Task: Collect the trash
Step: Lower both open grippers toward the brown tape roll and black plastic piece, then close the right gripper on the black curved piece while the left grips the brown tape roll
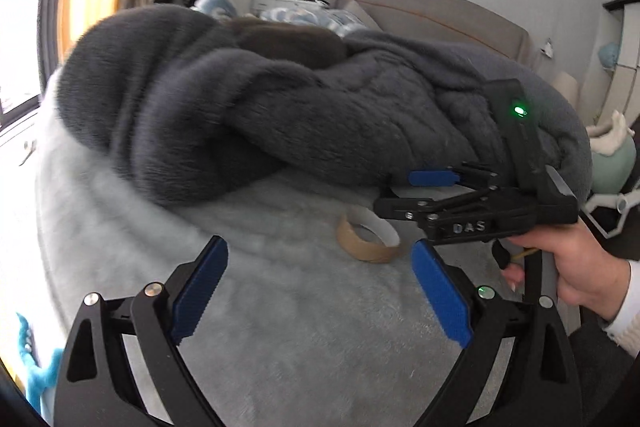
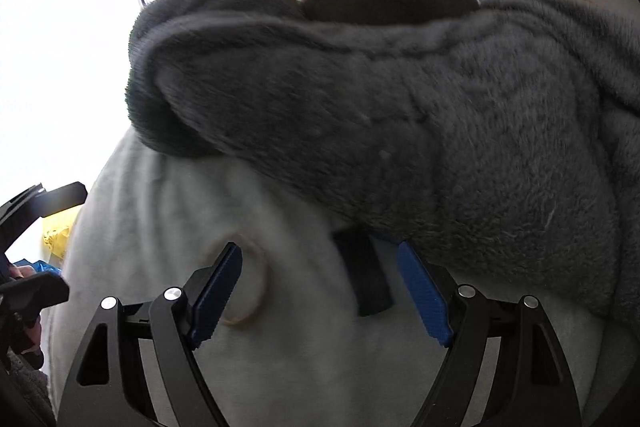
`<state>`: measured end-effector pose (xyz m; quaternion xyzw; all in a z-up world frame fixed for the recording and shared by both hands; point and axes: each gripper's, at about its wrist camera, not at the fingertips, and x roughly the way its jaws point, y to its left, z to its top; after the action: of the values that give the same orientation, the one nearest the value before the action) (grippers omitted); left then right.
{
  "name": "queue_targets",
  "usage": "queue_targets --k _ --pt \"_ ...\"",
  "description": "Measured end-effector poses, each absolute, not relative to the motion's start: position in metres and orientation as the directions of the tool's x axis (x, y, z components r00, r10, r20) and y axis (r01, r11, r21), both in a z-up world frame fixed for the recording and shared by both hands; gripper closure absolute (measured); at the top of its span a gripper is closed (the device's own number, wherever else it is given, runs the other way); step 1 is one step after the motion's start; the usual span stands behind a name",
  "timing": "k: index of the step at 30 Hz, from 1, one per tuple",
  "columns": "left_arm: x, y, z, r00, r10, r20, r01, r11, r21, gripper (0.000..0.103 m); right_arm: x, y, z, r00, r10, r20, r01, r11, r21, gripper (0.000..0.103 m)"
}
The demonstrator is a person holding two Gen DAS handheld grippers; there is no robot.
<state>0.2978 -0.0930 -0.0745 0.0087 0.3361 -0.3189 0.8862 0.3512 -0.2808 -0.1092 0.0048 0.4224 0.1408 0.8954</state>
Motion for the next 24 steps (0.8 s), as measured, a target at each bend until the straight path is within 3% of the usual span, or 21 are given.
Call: queue_targets --k 4,13,24 --pt "0.306 -0.107 -0.086 0.511 -0.589 -0.625 0.609 0.762 -0.22 0.008 0.364 -0.288 -0.119 0.579 0.249 -0.776 -0.248 0.961 0.123 0.032" --pt "0.319 -0.138 -0.102 0.425 -0.625 -0.655 0.678 0.7 -0.227 0.012 0.388 -0.296 -0.131 0.541 0.286 -0.791 -0.268 0.95 0.16 0.044" --pt "0.337 -0.153 -0.107 0.401 -0.641 -0.654 0.676 0.689 -0.261 0.013 0.402 -0.327 -0.137 0.509 0.408 -0.757 -0.277 0.911 0.305 0.044"
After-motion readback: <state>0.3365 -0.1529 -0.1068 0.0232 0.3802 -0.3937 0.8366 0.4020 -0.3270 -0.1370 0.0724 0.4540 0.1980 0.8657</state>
